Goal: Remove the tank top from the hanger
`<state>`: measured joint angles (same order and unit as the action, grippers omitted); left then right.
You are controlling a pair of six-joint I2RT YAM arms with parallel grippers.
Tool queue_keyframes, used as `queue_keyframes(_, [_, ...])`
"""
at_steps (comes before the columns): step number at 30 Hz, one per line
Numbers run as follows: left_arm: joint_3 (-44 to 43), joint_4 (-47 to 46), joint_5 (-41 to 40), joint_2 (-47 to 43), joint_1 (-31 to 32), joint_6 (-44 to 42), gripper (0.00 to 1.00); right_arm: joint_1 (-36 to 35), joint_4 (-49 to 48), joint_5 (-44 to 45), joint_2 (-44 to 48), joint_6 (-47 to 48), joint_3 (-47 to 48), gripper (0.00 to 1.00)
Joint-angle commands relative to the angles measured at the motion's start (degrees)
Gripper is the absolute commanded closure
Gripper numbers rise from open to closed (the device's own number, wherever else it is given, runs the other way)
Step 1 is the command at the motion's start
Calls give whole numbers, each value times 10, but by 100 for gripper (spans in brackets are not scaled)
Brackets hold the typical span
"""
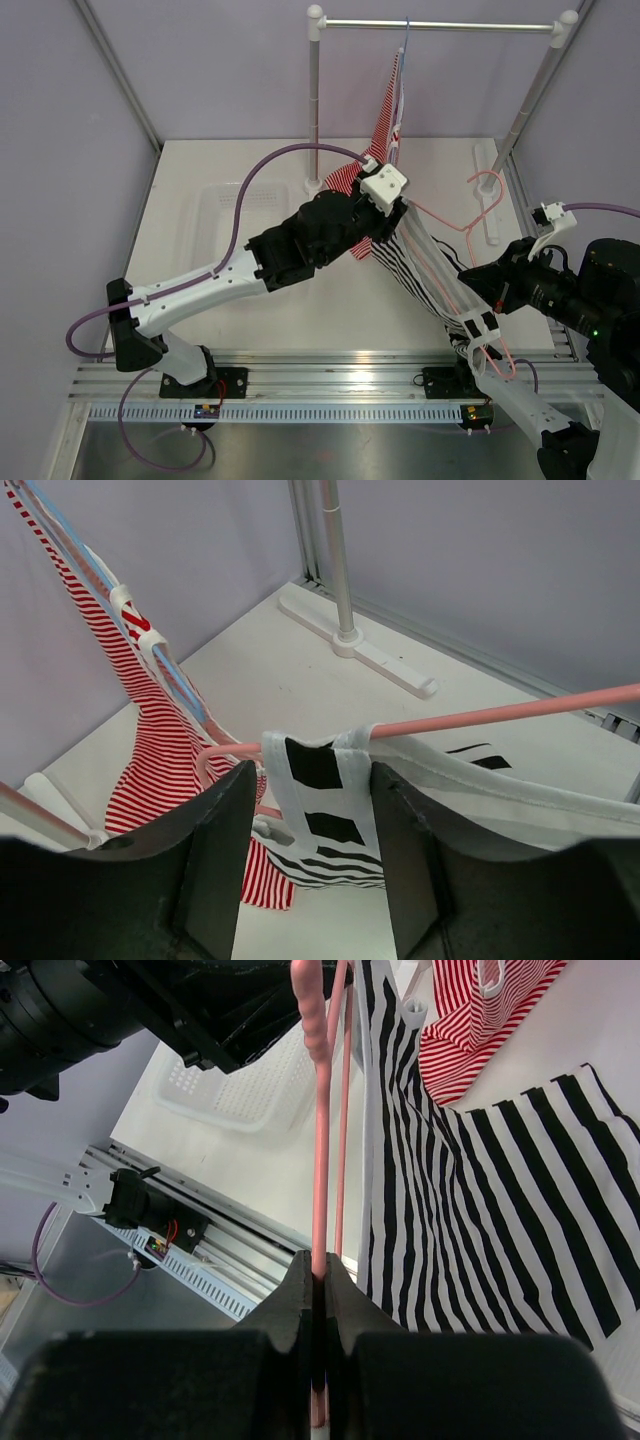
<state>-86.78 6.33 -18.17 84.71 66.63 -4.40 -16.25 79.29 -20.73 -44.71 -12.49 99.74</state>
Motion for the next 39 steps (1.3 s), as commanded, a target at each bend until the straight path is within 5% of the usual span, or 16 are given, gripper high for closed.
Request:
queue_keyframes(1, [-34, -33, -14, 12, 0, -5, 49, -4, -33, -23, -8, -5, 19, 100])
queue_keyframes(2, [-34, -32, -14, 14, 0, -4, 48, -4, -33, -24, -8, -3, 19, 100])
queue_keyframes(3, [-36, -31, -10, 16, 1, -3, 36, -4, -33, -24, -8, -4, 20, 100])
queue_keyframes(5, [-37, -31, -6, 17, 0, 0, 33, -4, -33, -20, -10, -3, 19, 100])
queue_keyframes(11, [-46, -26, -14, 27, 0, -2, 63, -4, -34, -19, -9, 0, 16, 100])
queue_keyframes(18, [-41, -30, -20, 9, 1, 4, 69, -6, -35, 19, -11, 6, -11, 100])
queue_keyframes(21, [-44, -32, -43, 8, 0, 5, 100, -6, -39, 2, -10, 8, -12, 100])
queue_keyframes(32, [-79, 18, -89, 8, -60, 76, 100, -53, -29, -70, 14, 42, -26, 100])
queue_keyframes(39, [-55, 47, -70, -10, -94, 115, 100, -64, -38, -43, 26, 51, -14, 100])
